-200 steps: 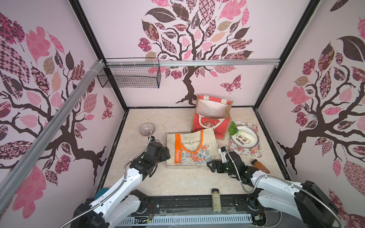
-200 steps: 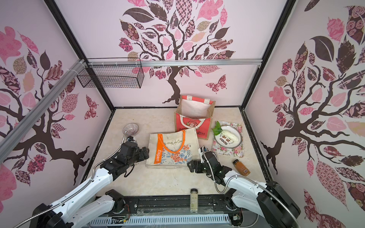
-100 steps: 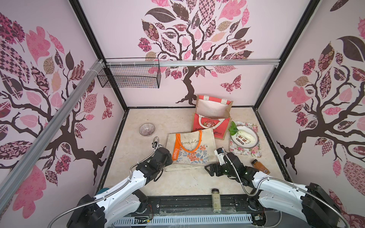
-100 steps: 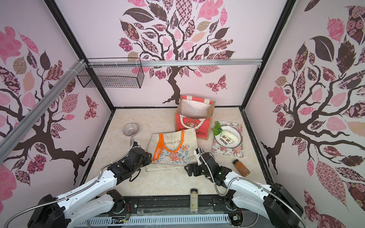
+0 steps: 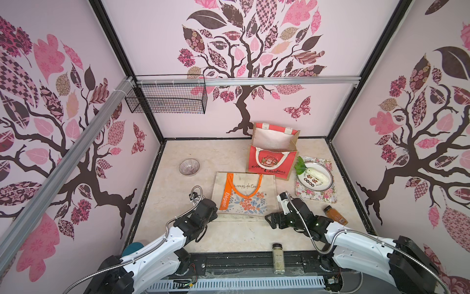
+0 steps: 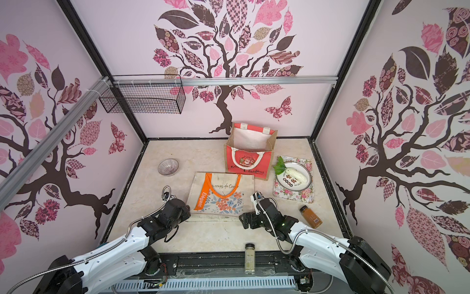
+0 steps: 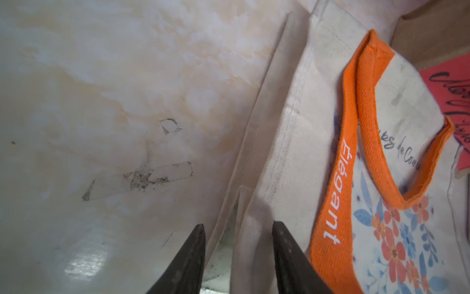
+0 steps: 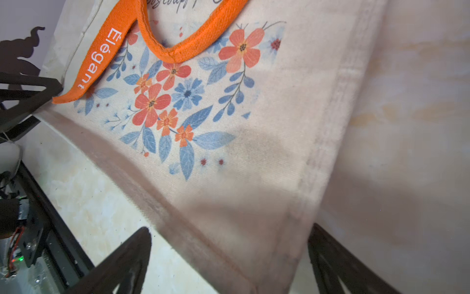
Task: Put away the canvas bag
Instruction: Place the canvas bag at the center of the board, then press the canvas bag at the center of the board.
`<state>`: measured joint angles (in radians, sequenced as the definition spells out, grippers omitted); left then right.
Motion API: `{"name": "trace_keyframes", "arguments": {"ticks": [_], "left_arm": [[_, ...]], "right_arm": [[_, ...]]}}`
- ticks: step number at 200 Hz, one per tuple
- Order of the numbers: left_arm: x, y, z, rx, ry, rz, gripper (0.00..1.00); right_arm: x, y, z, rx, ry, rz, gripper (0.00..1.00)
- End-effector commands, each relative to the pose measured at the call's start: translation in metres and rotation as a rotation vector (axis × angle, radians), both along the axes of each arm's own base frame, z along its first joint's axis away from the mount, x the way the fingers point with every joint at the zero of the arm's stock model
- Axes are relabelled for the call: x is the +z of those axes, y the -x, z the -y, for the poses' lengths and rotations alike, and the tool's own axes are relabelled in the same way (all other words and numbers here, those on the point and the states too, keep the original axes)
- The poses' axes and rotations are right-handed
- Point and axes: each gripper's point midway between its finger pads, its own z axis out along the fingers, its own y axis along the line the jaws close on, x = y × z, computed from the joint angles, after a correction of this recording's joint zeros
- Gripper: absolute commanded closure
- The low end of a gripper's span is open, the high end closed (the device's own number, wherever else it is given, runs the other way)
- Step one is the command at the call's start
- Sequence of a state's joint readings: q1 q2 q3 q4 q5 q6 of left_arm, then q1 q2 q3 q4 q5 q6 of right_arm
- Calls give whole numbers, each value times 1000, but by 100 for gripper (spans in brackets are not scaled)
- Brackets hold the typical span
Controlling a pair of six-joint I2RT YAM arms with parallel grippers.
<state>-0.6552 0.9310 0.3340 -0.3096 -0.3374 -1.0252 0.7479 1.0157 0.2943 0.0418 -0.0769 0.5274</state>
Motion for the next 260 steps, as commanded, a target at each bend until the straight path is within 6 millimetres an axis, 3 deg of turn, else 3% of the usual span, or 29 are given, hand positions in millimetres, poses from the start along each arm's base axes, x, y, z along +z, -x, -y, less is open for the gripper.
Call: {"name": "trace_keyframes", "arguments": {"ticks": [1, 58, 117, 138, 150, 162, 180, 189, 204, 218, 234, 244, 260], "left_arm": [[-22, 9, -6, 59, 33, -44, 66], [-47, 21, -22, 138, 24, -63, 83], [-53, 34, -28, 158, 35, -103, 84], [-49, 46, -33, 178, 28, -108, 85], [-37, 46, -32, 159, 8, -58, 80], [-22, 44, -36, 164, -24, -13, 66], [0, 41, -48, 194, -81, 31, 44], [17, 38, -53, 199, -109, 67, 38], [48, 29, -58, 186, -154, 149, 36], [81, 19, -58, 162, -192, 234, 36], [114, 5, -41, 74, -206, 308, 48], [124, 0, -22, 21, -151, 302, 66], [126, -8, 29, -100, 61, 289, 77]], "right_arm": [[-7, -5, 5, -35, 45, -4, 13], [-40, 3, 21, -110, 66, -62, 52], [-36, 6, 14, -75, 58, -79, 70], [-30, 9, 20, -99, 81, -73, 69], [-26, 8, 26, -134, 76, -59, 66], [-20, 6, 29, -155, 57, -31, 59], [-8, -1, 33, -183, 75, -2, 34], [1, -4, 36, -188, 104, 13, 32], [21, -12, 39, -200, 135, 58, 31], [44, -19, 37, -200, 127, 114, 32], [71, -27, 21, -154, 69, 169, 44], [81, -31, 7, -117, 25, 182, 53], [88, -34, -21, -50, -49, 182, 61]]}}
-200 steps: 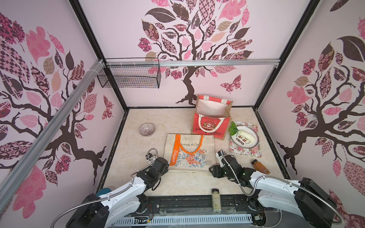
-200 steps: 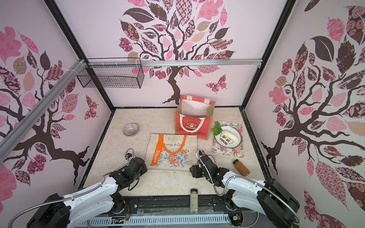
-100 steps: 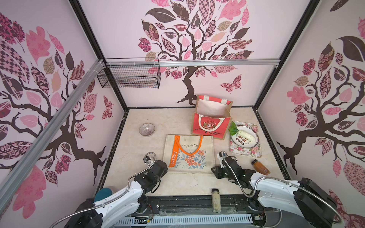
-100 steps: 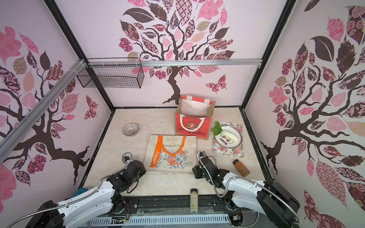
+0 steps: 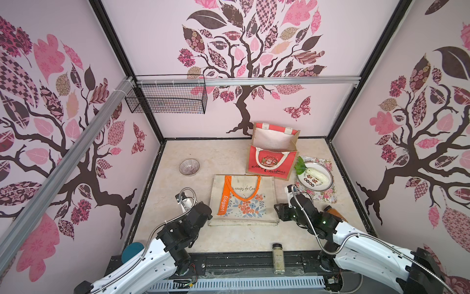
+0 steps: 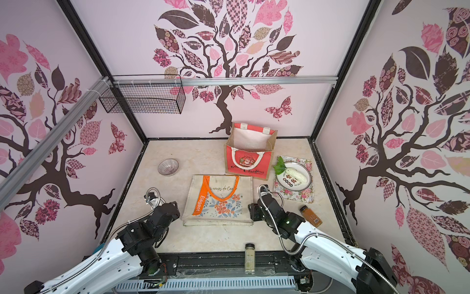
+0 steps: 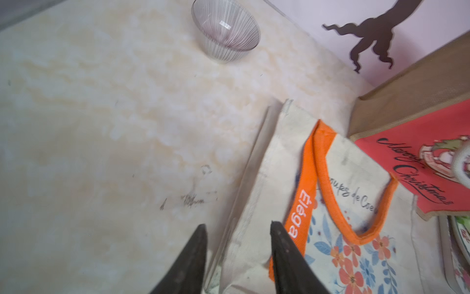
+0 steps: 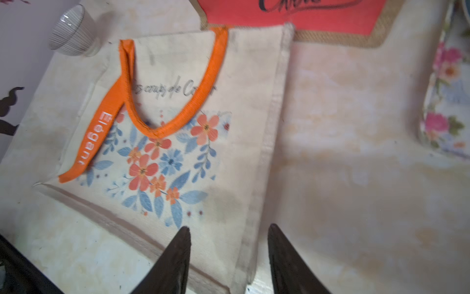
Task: Put away the canvas bag
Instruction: Press the canvas bag at the center of the board.
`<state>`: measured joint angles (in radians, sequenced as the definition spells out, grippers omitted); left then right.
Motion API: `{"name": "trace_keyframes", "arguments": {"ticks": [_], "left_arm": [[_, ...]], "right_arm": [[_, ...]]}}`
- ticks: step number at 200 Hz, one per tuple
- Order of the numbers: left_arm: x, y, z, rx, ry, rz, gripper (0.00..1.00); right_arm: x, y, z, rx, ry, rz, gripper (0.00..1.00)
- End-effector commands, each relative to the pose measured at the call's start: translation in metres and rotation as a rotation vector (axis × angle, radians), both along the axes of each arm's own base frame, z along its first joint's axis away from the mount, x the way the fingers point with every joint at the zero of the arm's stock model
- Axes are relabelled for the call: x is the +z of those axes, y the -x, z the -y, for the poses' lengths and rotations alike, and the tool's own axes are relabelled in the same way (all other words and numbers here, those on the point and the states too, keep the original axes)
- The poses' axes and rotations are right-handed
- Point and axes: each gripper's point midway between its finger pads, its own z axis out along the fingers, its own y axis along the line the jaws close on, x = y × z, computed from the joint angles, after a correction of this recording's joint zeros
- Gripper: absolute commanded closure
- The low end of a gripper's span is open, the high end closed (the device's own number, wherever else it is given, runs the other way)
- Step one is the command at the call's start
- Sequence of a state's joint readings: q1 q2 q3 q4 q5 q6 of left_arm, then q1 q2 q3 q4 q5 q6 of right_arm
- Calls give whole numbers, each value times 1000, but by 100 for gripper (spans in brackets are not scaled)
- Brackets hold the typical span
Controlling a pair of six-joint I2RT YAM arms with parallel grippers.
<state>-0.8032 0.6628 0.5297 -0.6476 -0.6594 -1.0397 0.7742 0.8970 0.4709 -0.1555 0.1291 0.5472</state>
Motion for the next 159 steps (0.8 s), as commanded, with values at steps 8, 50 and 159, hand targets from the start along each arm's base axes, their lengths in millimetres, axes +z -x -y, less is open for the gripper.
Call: {"name": "trace_keyframes", "arguments": {"ticks": [8, 50, 159], "left_arm": [[18, -15, 84, -285, 237, 34, 80], [-30, -12, 138, -372, 379, -79, 95], [-156, 24, 79, -70, 418, -273, 100]], "right_arm": [[18, -4, -47, 138, -87, 27, 63], [1, 13, -116, 300, -260, -34, 72], [-118, 54, -134, 383, -135, -239, 78]]}}
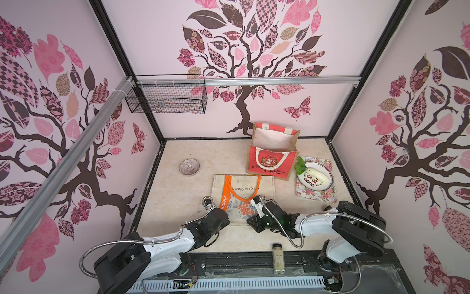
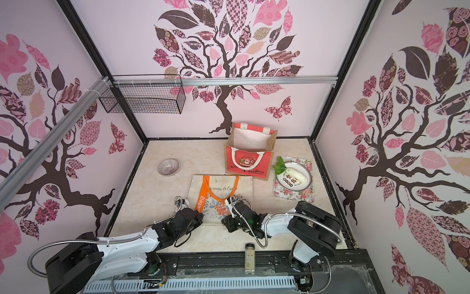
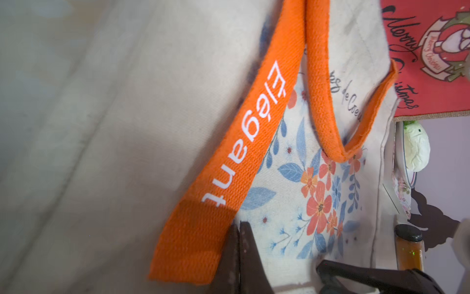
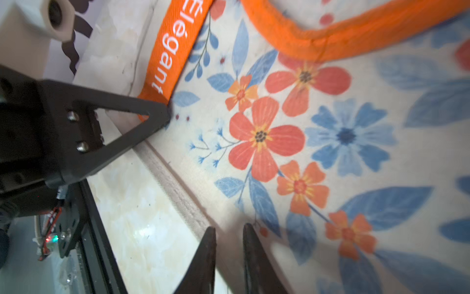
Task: Put away the canvas bag
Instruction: Press the canvas bag at the center of the board.
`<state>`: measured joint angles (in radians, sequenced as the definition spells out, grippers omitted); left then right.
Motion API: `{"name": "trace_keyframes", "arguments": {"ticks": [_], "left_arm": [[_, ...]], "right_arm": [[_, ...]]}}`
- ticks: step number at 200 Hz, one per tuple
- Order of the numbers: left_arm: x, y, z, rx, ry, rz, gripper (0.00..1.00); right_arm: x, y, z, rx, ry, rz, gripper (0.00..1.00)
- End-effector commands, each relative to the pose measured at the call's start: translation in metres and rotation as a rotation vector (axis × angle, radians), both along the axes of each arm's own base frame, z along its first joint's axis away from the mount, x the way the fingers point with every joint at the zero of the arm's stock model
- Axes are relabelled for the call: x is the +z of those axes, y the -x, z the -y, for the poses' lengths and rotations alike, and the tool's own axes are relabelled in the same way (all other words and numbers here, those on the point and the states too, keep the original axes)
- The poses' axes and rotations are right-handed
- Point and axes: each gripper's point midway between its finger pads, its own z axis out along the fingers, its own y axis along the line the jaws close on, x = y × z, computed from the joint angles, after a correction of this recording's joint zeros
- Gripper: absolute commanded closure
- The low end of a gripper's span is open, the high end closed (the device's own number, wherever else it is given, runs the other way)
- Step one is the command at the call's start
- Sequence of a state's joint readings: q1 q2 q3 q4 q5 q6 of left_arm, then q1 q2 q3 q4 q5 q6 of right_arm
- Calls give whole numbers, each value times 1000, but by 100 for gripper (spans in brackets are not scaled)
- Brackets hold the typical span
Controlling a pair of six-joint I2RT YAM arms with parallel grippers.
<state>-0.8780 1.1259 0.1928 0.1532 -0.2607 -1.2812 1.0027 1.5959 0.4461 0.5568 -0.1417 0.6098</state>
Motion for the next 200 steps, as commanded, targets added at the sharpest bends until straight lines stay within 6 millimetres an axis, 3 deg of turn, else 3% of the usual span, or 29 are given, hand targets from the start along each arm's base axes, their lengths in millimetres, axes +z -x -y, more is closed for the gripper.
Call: {"name": "trace_keyframes", "arguments": {"ticks": [1, 29, 62, 95, 127, 139, 149, 159, 178, 200], "left_arm": [[-23, 9, -23, 132, 29, -51, 100], [-39, 20, -57, 228, -74, -93, 100], [-39, 30, -91, 342, -131, -92, 100], [-40, 31, -102, 336, -147, -81, 100], [-33, 29, -106, 324, -178, -65, 100], [-23, 25, -102, 299, -174, -38, 100], [-6, 16, -93, 240, -181, 21, 95], [13, 8, -85, 199, -185, 70, 88], [47, -4, -73, 118, -185, 166, 66], [52, -13, -81, 119, -182, 153, 42]], "right_arm": [[-22, 7, 3, -16, 8, -64, 78], [-33, 10, 31, -108, 30, -102, 79], [-31, 9, 76, -226, 74, -122, 80], [-42, 6, 124, -301, 171, -135, 78], [-42, 5, 134, -311, 237, -124, 69], [-38, 3, 134, -319, 238, -117, 54], [-31, 0, 131, -320, 230, -103, 40], [-21, -5, 128, -316, 225, -85, 32], [1, -13, 122, -304, 215, -41, 27], [22, -23, 121, -317, 199, 22, 21]]}}
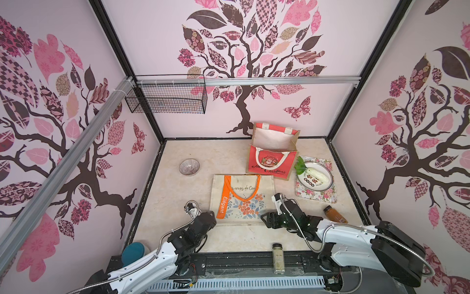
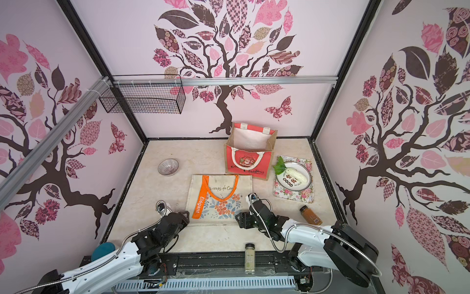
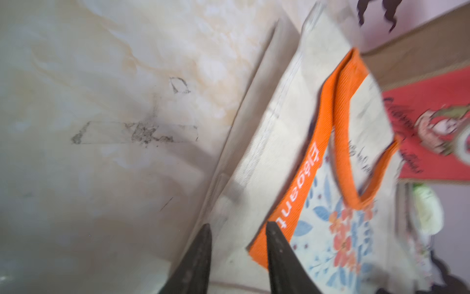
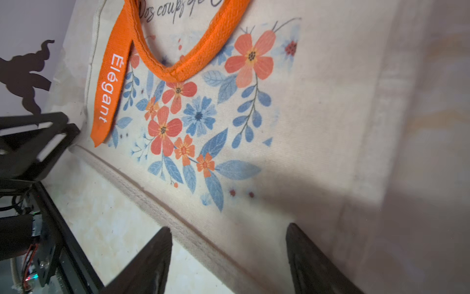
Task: Put away the canvas bag
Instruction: Press the canvas bag at the center of the board.
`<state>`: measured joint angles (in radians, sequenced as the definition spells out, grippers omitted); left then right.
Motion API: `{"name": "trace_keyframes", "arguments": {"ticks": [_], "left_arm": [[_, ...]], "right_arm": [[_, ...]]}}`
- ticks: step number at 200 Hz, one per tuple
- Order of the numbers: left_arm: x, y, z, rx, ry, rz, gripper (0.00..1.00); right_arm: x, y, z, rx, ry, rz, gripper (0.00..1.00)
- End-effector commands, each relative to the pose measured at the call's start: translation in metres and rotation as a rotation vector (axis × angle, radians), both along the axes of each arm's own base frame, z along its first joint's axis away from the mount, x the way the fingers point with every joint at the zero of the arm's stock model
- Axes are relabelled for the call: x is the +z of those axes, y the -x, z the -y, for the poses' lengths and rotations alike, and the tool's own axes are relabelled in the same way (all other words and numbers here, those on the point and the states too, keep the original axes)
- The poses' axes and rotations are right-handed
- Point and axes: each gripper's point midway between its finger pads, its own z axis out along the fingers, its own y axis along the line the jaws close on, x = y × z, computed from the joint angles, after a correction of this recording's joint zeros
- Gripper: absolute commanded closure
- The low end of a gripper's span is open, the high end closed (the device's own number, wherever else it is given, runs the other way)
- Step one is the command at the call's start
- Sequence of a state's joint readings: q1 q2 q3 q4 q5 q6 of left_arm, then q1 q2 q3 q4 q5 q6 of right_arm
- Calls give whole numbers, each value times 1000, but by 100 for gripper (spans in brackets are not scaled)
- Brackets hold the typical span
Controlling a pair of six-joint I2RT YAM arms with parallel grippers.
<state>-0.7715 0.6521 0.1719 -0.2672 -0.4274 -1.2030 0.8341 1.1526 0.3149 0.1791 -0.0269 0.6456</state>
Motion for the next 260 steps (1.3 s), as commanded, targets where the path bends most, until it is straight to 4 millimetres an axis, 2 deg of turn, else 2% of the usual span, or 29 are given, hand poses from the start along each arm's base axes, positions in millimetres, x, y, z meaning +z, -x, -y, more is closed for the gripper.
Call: {"name": "trace_keyframes", "arguments": {"ticks": [1, 31, 45, 55, 77, 94, 106, 115, 134, 162, 182, 194, 212, 217, 228, 242, 260], "left_arm": [[17, -11, -7, -50, -79, 14, 42], [4, -24, -20, -23, -128, -43, 31], [-3, -30, -21, -22, -156, -74, 28], [-9, -31, -20, -22, -176, -105, 32], [-18, -32, -16, -20, -162, -134, 60], [-22, -25, -15, -35, -143, -148, 70], [-26, -17, -15, -39, -123, -158, 75], [-32, -8, -18, -30, -111, -178, 78], [-41, 16, -28, 0, -119, -244, 79], [-35, 39, -48, 60, -164, -254, 80], [-33, 46, -50, 78, -115, -256, 73], [-31, 48, -52, 82, -111, -257, 59], [-16, 41, -53, 76, -137, -215, 44], [-10, 39, -54, 78, -144, -200, 40], [6, 31, -54, 81, -160, -157, 33], [27, 22, -57, 87, -196, -105, 32], [57, 12, -62, 85, -286, -48, 32]], "right_arm": [[1, -3, 21, -39, 118, 13, 21], [11, -20, 33, -100, 173, 94, 1], [11, -28, 37, -115, 206, 104, 0], [5, -29, 33, -86, 201, 95, 5], [-11, -20, 12, 30, 162, 29, 23], [-18, -8, 1, 86, 152, -26, 44], [-24, 3, -3, 111, 180, -30, 54], [-26, 11, -8, 131, 199, -29, 57], [-35, 32, -16, 178, 195, -65, 60], [-43, 46, -12, 169, 154, -128, 61], [-36, 46, -7, 165, 173, -121, 61], [-29, 47, -6, 170, 174, -116, 60], [-16, 44, -4, 169, 177, -83, 57], [-12, 42, -2, 163, 188, -72, 54], [-4, 36, 1, 154, 212, -39, 43], [8, 26, 4, 133, 253, 5, 29], [23, 11, 8, 90, 309, 63, 21]]}}
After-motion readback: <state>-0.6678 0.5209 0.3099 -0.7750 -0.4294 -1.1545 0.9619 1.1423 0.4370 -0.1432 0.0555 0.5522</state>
